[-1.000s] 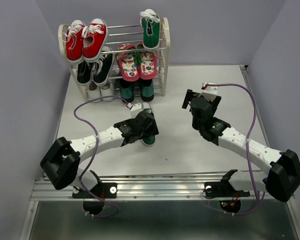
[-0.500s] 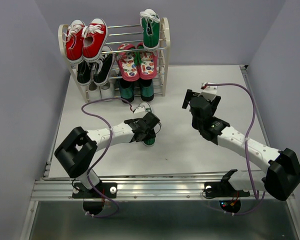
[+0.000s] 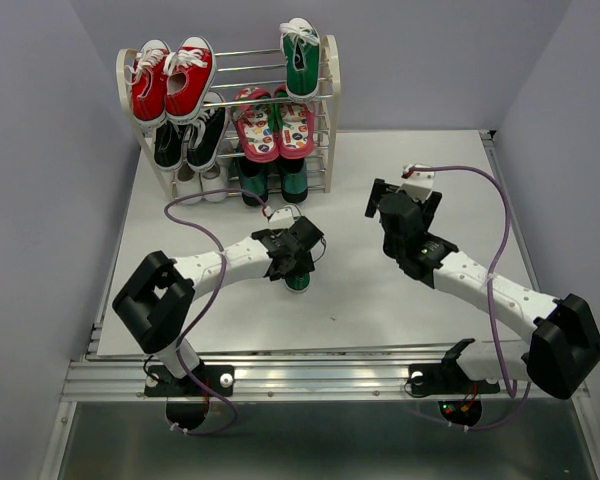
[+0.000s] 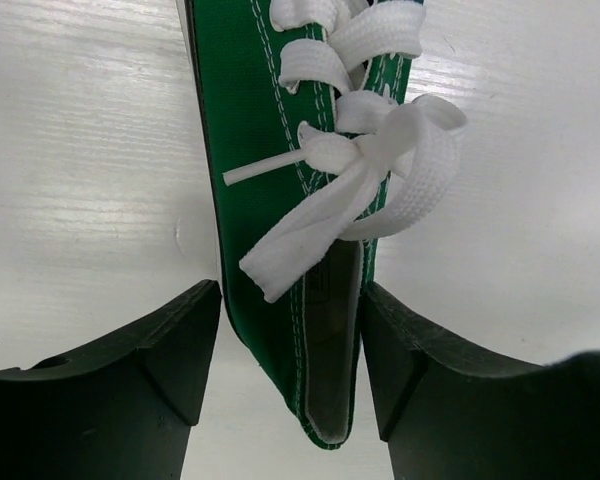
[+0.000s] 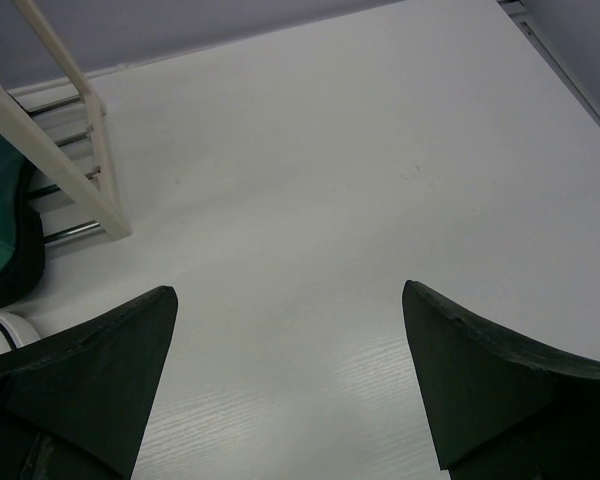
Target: Place and organize the shoes onto the shoe shelf
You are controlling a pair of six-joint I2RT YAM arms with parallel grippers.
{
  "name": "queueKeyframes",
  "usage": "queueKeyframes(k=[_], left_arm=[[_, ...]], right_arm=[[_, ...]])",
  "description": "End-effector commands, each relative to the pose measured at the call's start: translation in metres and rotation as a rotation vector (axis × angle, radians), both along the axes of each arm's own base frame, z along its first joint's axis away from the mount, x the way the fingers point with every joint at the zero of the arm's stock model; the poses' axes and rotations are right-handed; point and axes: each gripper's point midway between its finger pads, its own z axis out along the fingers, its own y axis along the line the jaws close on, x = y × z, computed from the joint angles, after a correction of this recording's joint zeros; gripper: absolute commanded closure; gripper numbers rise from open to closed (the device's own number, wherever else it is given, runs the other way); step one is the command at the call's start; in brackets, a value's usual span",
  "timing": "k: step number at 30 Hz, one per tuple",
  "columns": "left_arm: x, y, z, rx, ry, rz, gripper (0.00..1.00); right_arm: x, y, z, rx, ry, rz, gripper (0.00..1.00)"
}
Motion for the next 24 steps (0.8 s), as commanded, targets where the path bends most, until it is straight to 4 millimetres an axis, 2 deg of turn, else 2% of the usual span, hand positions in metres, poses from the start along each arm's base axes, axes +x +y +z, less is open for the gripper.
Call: queueKeyframes(k=[1, 5, 7, 11, 12, 13, 16, 19, 20, 22, 23, 24], left_arm=[[0.003, -0.002, 0.007, 0.02, 0.003, -0.014, 0.35], [0.004, -0.009, -0.002, 0.016, 0.022, -0.028, 0.5], [0.005, -0.011, -0.005, 0.025, 0.028, -0.03, 0.53], [0.005, -0.01, -0.011, 0.035, 0.041, -0.027, 0.77], [0.005, -0.011, -0.01, 0.03, 0.037, -0.027, 0.96], [0.006, -0.011, -0.009, 0.028, 0.034, -0.025, 1.0], [0.009, -0.011, 0.004, 0.013, -0.009, -0.045, 1.0], [0.007, -0.015, 0.034, 0.012, -0.099, -0.123, 1.0], [0.001, -0.022, 0.052, -0.003, -0.145, -0.167, 1.0], [-0.007, -0.018, 0.07, 0.049, -0.195, -0.228, 1.0], [-0.01, -0.013, 0.084, 0.06, -0.234, -0.231, 1.0], [-0.022, -0.01, 0.089, 0.089, -0.229, -0.265, 1.0]], right_arm=[[0.003, -0.01, 0.001, 0.006, -0.019, -0.05, 0.0], [0.003, -0.009, -0.001, 0.002, -0.012, -0.049, 0.0], [0.004, -0.012, -0.001, 0.003, -0.012, -0.057, 0.0], [0.004, -0.012, -0.002, 0.009, -0.013, -0.054, 0.0], [0.003, -0.012, -0.002, 0.009, -0.013, -0.054, 0.0], [0.003, -0.012, -0.002, 0.011, -0.014, -0.054, 0.0], [0.004, -0.015, -0.003, 0.009, -0.011, -0.062, 0.0], [0.004, -0.015, -0.003, 0.004, -0.01, -0.059, 0.0], [0.005, -0.015, -0.003, 0.002, -0.008, -0.059, 0.0], [0.004, -0.016, -0.002, 0.0, -0.01, -0.062, 0.0], [0.004, -0.017, -0.001, 0.0, -0.012, -0.065, 0.0], [0.004, -0.017, -0.002, -0.003, -0.011, -0.068, 0.0]])
